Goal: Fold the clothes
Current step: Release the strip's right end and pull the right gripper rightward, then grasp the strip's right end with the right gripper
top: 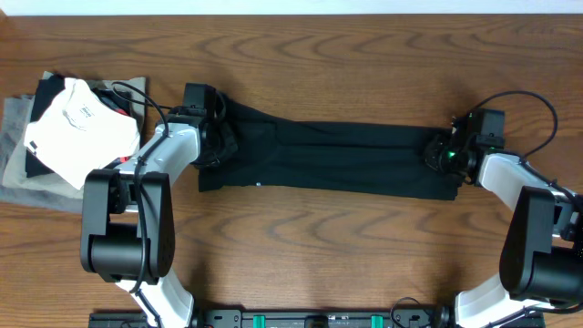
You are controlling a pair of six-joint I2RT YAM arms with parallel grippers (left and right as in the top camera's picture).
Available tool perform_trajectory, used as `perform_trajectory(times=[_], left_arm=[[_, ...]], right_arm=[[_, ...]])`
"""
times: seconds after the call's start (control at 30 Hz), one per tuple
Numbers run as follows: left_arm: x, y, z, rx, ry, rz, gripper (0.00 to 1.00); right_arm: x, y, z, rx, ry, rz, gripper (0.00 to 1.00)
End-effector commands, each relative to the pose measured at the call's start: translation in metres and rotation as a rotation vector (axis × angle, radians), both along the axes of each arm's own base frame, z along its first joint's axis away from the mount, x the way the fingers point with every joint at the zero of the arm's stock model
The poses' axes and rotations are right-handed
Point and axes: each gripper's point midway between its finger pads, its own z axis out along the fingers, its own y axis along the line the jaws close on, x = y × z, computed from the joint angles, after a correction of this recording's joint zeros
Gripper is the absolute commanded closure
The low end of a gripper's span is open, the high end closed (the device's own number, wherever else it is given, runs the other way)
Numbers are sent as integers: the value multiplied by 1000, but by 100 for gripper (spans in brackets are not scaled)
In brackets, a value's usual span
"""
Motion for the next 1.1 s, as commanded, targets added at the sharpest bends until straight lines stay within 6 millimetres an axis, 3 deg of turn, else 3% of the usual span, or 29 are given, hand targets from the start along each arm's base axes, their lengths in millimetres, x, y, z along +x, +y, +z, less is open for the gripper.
perform_trajectory(times=[0.0,0.13,0.33,0.53,0.67,0.8,0.9,1.0,1.07], left_arm=[[-5,22,-12,85,31,25,83],[-3,22,-8,83,18,24,83],[3,21,11,79,-35,25,53],[11,21,60,77,-161,8,31],[10,21,97,75,-247,2,22],[5,21,122,72,-296,5,15],[1,21,128,71,-301,5,8],[-1,21,125,72,-287,5,5],[-3,22,124,72,-279,5,4]], right_arm=[[-21,-49,-31,-144,113,-109,99],[-13,-70,-23,-165,86,-130,99],[-11,-101,-13,-220,96,-175,99],[-2,-124,10,-227,101,-200,99],[6,-142,40,-233,110,-210,98],[8,-160,74,-219,124,-248,80],[-2,-165,86,-178,153,-233,64],[-16,-155,83,-96,169,-142,29],[-24,-147,79,-56,170,-74,13]])
